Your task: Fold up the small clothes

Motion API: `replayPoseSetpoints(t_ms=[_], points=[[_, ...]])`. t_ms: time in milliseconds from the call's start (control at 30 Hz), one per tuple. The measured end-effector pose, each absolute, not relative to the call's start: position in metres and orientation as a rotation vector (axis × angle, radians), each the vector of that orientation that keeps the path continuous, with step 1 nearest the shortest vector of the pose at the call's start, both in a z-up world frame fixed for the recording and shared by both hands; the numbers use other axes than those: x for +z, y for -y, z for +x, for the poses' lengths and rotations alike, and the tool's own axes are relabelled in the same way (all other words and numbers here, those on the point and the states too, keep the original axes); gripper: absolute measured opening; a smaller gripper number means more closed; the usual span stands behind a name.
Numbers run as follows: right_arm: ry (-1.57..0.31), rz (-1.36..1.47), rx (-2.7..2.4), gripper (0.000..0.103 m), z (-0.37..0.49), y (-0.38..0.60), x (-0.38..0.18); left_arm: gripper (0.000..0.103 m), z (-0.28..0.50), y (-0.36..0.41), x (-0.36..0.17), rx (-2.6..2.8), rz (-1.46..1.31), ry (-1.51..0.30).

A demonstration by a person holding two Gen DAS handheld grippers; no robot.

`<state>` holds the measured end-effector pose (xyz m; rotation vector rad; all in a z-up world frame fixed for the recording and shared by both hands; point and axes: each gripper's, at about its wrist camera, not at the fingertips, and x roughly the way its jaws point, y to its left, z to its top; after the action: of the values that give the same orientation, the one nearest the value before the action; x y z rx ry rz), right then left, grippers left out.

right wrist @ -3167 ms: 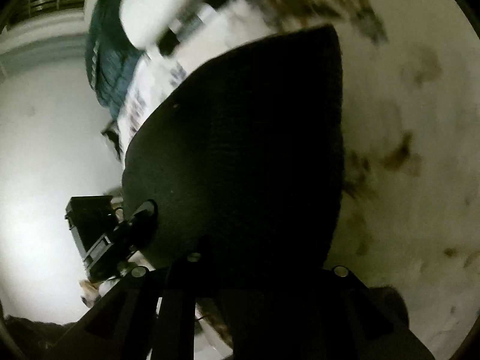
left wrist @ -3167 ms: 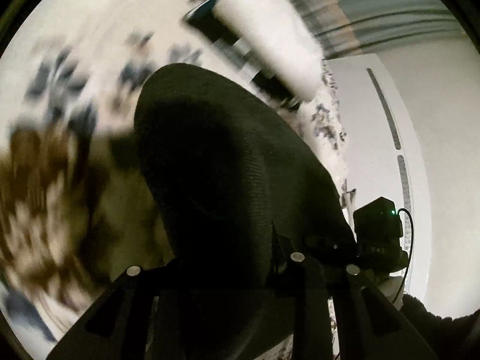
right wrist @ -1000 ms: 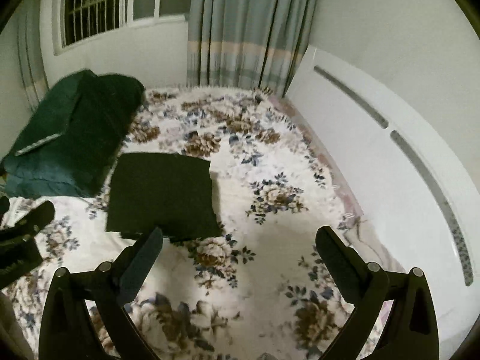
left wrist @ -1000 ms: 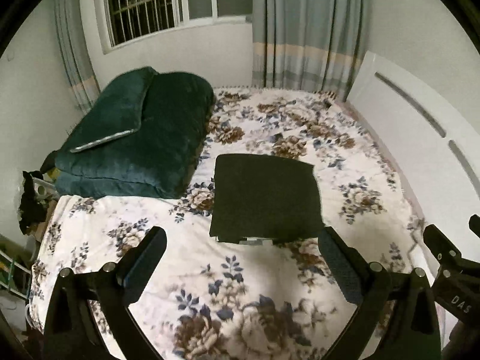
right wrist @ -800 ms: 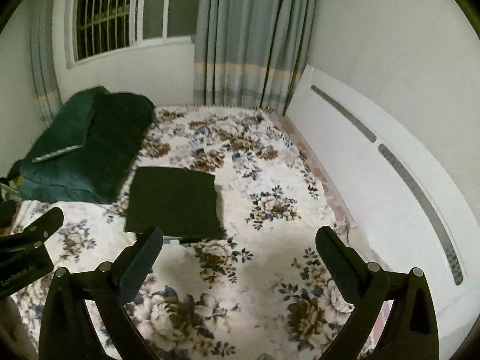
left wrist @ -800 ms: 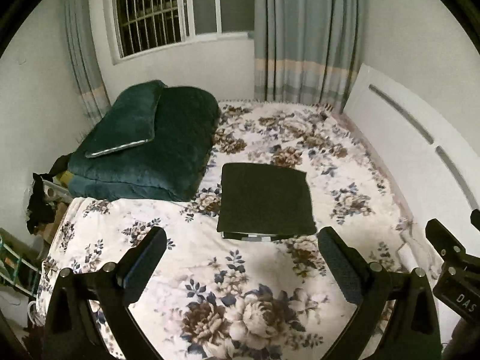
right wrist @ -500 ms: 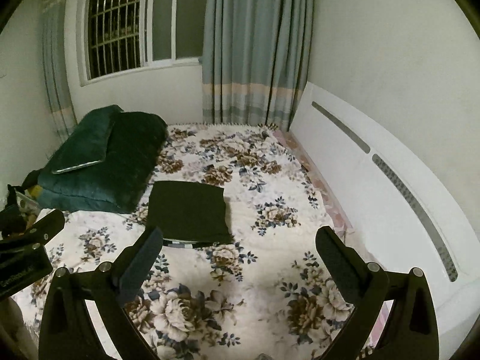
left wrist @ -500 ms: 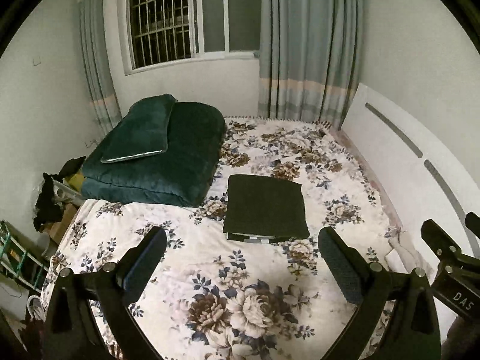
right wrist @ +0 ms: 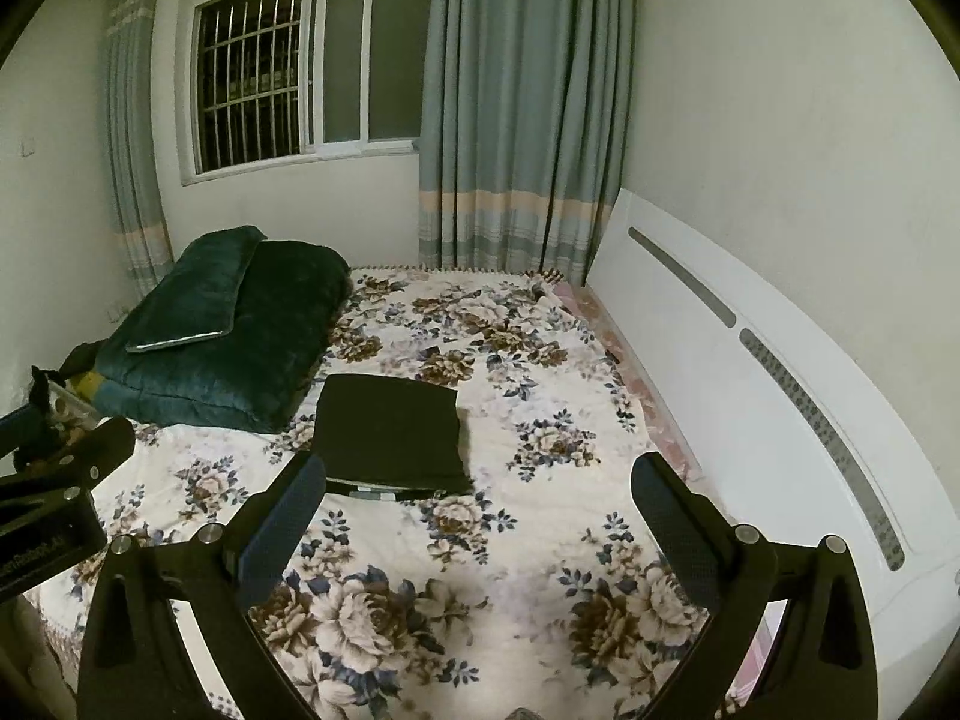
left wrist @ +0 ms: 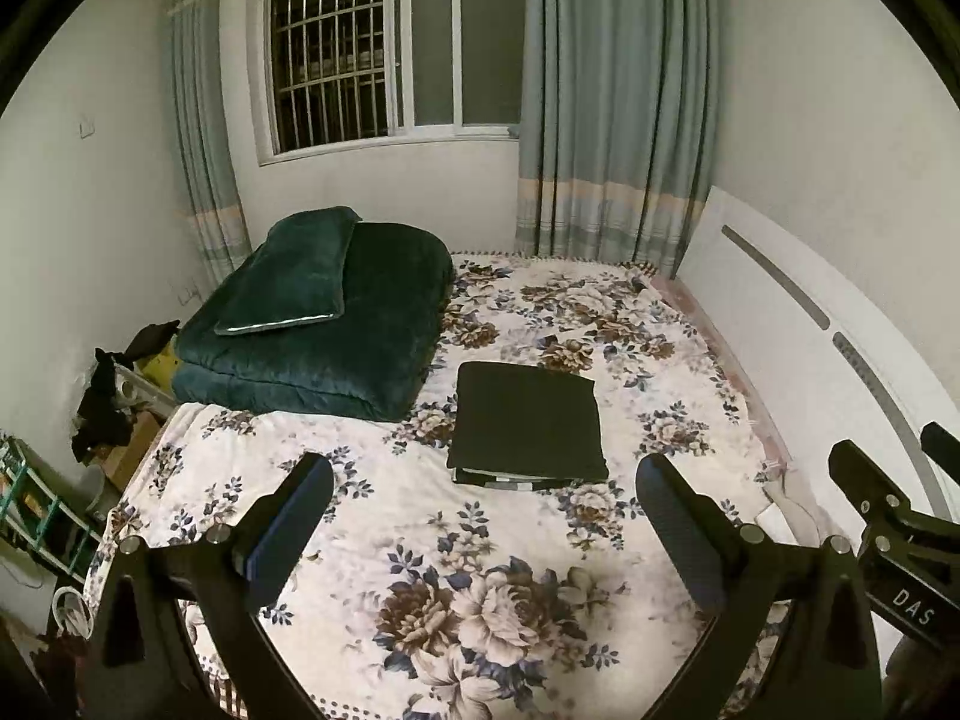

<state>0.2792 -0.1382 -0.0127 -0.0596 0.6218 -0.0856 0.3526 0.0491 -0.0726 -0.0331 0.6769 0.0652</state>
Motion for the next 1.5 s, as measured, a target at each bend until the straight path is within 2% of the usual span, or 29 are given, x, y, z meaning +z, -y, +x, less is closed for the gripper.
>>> replayPoseSetpoints(t_ms=[1500], points=[[-0.612,-0.064,-0.043,0.103,0.276,0.129,-0.002,0.103,0.34,-0.053,-0.069,0.096,-0.036,-0.668]])
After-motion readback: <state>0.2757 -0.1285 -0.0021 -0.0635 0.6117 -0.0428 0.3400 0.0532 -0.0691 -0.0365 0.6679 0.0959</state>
